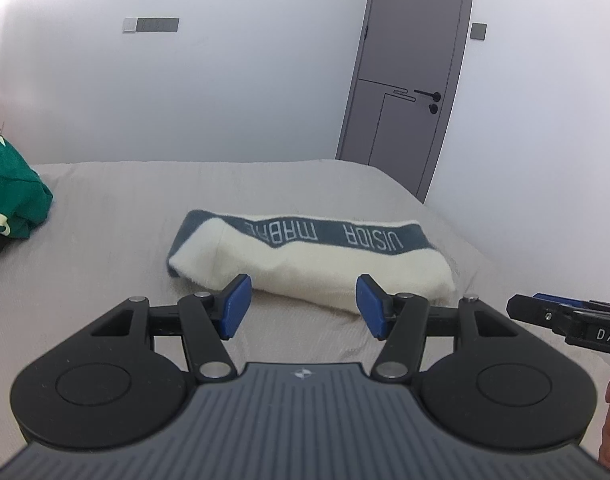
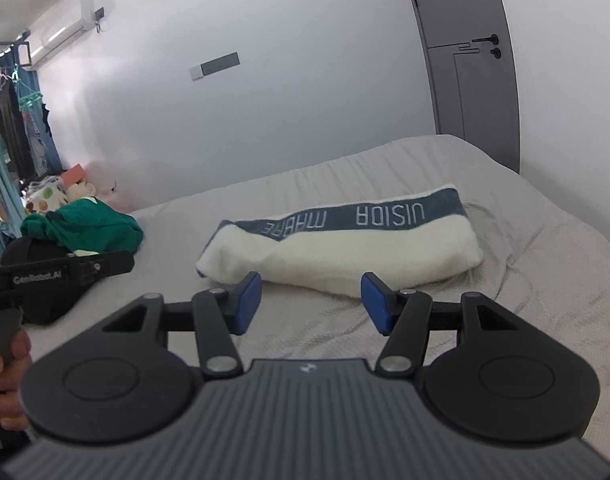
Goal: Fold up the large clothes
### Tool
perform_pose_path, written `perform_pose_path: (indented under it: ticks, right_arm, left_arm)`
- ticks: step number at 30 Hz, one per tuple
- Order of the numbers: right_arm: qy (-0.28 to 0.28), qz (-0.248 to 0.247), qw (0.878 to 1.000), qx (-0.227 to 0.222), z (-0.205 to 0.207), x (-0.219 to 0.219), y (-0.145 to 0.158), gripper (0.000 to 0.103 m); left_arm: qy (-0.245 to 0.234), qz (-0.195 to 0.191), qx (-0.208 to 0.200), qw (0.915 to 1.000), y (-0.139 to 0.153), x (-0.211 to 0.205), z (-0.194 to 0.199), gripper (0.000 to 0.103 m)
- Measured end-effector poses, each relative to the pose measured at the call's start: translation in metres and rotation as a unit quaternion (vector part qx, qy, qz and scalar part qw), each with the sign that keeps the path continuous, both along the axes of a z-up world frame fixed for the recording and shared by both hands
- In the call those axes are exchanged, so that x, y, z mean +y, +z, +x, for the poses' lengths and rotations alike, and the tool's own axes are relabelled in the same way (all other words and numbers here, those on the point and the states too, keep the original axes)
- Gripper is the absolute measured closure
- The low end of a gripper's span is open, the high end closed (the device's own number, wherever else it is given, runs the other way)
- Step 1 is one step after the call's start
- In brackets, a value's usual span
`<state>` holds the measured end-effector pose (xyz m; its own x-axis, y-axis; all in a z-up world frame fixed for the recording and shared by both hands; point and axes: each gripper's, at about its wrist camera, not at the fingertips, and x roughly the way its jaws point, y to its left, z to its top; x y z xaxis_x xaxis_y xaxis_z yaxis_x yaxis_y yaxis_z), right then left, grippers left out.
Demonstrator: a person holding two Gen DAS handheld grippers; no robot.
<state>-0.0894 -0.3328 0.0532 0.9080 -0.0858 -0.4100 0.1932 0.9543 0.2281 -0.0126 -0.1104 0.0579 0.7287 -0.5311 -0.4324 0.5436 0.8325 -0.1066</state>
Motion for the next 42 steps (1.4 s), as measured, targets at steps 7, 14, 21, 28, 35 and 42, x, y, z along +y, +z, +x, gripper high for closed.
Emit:
perform_pose_path:
  ticks: [7,14,21,28,35,42]
  right_arm:
    - [-0.008,-0.013,1.0,0.005,-0.003,0.007,-0.011,0.044]
    - [0.0,-0.019,1.0,0.014,-0.002,0.009,-0.016,0.044]
    - [0.0,-0.016,1.0,0.019,0.001,0.007,-0.019,0.044]
    - [-0.004,-0.024,1.0,0.016,0.003,0.007,-0.017,0.015]
    - [-0.02,-0.032,0.999,0.014,0.004,0.006,-0.017,0.0]
    - [-0.017,-0.034,0.999,0.018,0.005,0.007,-0.018,0.0]
  left_arm:
    - [0.003,0.006,0.0,1.0,-0.012,0.001,0.0,0.039]
    - [0.002,0.013,-0.005,0.9999,-0.018,-0.002,-0.003,0.034]
    - [0.002,0.01,-0.004,0.9999,-0.019,-0.003,-0.002,0.031]
    - [-0.001,-0.009,0.001,1.0,-0.02,0.0,0.001,0.005]
    - [0.01,0.005,-0.01,0.9999,-0.023,-0.002,0.002,0.0]
    - [0.017,0.004,-0.013,0.9998,-0.021,0.0,0.001,0.0]
